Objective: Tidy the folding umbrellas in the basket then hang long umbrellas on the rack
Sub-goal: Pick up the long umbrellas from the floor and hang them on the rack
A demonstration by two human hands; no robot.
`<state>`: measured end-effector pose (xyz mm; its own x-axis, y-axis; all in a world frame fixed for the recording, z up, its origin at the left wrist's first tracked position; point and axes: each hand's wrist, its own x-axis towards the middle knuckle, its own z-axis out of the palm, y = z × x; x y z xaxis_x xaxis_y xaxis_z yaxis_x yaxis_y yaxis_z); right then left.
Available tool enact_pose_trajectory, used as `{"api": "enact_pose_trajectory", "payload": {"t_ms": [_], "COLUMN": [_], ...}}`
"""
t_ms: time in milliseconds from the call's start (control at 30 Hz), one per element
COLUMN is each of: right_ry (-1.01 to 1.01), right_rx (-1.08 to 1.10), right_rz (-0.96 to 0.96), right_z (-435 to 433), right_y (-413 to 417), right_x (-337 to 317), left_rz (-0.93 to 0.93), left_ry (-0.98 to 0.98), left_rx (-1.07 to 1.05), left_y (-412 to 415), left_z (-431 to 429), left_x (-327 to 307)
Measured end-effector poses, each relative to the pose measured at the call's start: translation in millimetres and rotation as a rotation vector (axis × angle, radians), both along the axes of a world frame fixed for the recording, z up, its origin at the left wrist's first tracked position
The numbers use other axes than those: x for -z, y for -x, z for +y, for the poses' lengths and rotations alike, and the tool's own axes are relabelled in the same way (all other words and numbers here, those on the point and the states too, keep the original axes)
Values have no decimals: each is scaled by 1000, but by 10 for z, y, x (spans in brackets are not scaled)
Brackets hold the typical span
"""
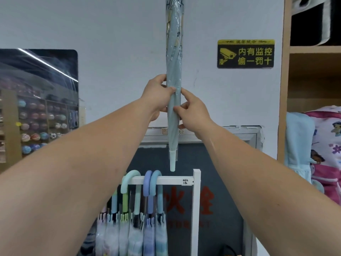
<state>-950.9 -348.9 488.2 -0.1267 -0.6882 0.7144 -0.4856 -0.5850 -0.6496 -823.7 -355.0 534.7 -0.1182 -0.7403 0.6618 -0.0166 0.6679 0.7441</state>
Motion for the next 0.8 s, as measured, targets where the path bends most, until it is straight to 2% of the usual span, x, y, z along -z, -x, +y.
{"api": "enact_pose_trajectory", "payload": {"t_ms": [133,400,500,667,800], "right_ry": [-9,-179,-246,-190,-113], "right_rx": [32,-113,-165,-152,-16], "right_rz": [9,76,-57,-111,-33], "right_z": [-143,-113,-104,-142,-223], "right_y": [56,252,327,258,150], "right_x": [248,688,651,526,500], "left_rz": [-47,-66,-85,-171,-237], "left_ry": [-15,-102,-160,-198,-223], "left_rx": [3,44,72,122,137], "left_y": [34,22,7,8,21], "left_z": [-120,-309,-356,-354,-385], "left_x": [219,796,989,1314,1492]}}
